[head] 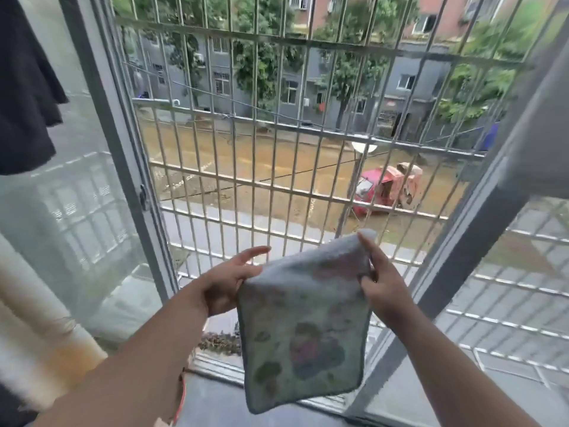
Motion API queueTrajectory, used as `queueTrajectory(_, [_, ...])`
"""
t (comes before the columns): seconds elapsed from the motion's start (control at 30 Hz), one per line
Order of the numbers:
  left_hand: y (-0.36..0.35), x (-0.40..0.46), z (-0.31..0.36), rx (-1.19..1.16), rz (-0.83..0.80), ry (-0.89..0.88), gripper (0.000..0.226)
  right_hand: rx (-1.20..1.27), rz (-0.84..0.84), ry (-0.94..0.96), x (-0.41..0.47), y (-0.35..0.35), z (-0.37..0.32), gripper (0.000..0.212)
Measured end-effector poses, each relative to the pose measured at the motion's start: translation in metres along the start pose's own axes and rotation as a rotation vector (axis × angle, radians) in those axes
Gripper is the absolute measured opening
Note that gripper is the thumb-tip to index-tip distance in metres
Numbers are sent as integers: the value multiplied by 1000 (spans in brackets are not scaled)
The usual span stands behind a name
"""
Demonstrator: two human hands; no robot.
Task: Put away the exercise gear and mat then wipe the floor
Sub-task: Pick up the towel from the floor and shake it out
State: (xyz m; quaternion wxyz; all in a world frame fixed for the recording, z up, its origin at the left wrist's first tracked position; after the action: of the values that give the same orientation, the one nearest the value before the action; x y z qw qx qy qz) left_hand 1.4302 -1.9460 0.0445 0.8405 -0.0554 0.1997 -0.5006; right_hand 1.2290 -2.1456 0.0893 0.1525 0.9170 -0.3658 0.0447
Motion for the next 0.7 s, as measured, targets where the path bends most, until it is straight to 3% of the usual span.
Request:
queueTrajectory(0.27, [43, 126, 129, 362, 74, -312, 66, -119, 183, 34, 136, -9, 3, 86])
queueTrajectory(0.47, [63, 197, 190, 662, 248, -487, 79, -197, 175, 78, 229, -10, -1, 94])
queueTrajectory(0.7, [56, 262, 264, 777, 301, -808, 86, -217, 131, 360, 335, 4, -29, 110])
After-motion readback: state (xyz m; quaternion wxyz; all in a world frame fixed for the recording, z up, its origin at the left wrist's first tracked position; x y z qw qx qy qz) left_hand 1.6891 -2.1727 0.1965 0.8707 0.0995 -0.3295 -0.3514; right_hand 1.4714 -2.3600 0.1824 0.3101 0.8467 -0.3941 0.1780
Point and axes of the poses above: each hand's wrist, its own x-axis towards the middle knuckle, its own y-axis out of the back of the hand, z = x × y, the point moved 5 cm from there along x, towards the middle knuckle, and after that the axes turned 7 degrees about x, right-handed, at the moved point
